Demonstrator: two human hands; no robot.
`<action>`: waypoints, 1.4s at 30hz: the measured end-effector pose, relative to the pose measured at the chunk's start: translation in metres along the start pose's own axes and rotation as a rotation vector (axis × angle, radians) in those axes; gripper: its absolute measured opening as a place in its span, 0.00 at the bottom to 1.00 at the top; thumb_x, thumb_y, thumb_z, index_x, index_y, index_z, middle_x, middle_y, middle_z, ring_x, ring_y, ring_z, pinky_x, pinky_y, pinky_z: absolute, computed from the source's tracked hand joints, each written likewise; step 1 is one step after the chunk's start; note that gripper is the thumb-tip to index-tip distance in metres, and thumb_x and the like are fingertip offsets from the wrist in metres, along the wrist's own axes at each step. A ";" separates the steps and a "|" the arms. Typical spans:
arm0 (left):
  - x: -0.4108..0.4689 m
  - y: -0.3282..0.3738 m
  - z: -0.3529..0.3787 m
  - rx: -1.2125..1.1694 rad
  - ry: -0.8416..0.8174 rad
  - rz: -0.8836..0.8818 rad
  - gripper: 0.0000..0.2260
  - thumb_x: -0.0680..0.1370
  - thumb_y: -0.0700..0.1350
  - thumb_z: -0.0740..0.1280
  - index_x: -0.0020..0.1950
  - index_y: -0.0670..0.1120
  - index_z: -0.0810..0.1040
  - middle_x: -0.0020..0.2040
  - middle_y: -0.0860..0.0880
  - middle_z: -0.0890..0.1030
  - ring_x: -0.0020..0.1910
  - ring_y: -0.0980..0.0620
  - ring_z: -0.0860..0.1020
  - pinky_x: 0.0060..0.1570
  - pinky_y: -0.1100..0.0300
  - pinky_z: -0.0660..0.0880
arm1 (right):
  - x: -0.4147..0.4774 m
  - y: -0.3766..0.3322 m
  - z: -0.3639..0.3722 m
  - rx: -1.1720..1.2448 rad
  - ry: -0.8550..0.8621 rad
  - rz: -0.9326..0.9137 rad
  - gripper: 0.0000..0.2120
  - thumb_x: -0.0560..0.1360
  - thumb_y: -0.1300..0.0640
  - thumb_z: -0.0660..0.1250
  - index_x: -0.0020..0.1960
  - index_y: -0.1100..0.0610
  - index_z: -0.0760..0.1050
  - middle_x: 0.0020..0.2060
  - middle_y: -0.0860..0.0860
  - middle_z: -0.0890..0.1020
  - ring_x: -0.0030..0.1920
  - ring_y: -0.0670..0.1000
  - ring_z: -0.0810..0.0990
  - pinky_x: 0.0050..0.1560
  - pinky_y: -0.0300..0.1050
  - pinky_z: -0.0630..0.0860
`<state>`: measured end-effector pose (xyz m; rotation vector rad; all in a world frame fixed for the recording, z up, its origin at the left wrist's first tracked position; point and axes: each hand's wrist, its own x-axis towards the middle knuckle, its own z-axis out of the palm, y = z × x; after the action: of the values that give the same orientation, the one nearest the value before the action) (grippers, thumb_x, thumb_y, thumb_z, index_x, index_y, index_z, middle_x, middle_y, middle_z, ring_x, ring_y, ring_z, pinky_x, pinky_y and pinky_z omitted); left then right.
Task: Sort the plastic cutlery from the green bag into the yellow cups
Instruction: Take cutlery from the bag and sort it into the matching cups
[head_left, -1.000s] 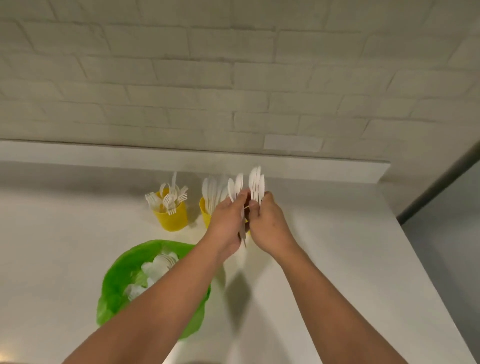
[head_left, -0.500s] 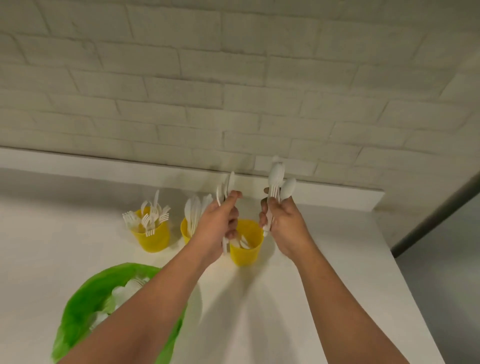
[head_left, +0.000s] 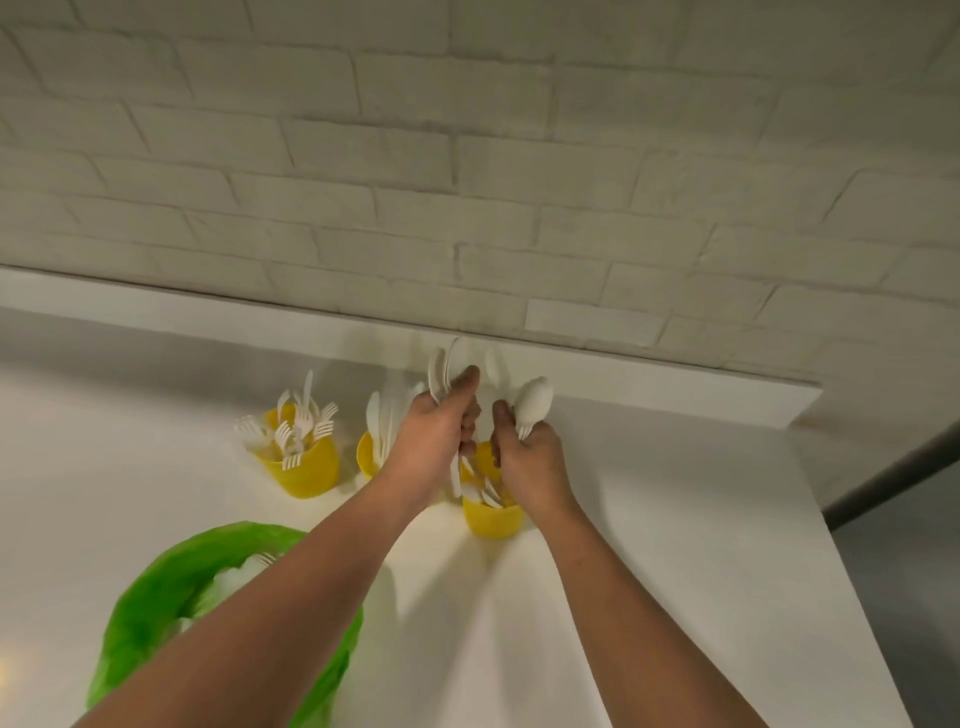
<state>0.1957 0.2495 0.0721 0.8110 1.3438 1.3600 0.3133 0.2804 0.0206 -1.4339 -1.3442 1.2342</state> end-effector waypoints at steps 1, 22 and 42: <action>0.002 -0.003 0.000 0.027 0.013 0.008 0.19 0.78 0.59 0.69 0.35 0.47 0.71 0.33 0.46 0.68 0.31 0.51 0.67 0.34 0.54 0.68 | 0.000 0.003 0.000 -0.023 0.004 -0.023 0.20 0.81 0.45 0.66 0.36 0.56 0.74 0.26 0.48 0.76 0.27 0.45 0.75 0.33 0.40 0.72; 0.004 -0.001 0.011 0.303 0.021 0.070 0.27 0.72 0.64 0.67 0.52 0.41 0.85 0.47 0.44 0.87 0.49 0.50 0.85 0.57 0.46 0.81 | 0.000 0.018 -0.017 -0.053 -0.021 -0.335 0.25 0.70 0.58 0.75 0.64 0.46 0.74 0.56 0.42 0.83 0.60 0.41 0.80 0.62 0.32 0.72; -0.025 0.023 -0.007 0.114 -0.554 -0.130 0.08 0.76 0.46 0.67 0.40 0.45 0.74 0.31 0.46 0.72 0.26 0.52 0.67 0.23 0.62 0.65 | -0.016 -0.081 -0.038 -0.129 -0.224 -0.330 0.08 0.81 0.52 0.67 0.48 0.56 0.80 0.36 0.46 0.84 0.37 0.43 0.81 0.41 0.38 0.76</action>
<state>0.1913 0.2267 0.0980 1.0636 1.0170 0.8717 0.3339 0.2762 0.1091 -1.1220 -1.7606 1.1282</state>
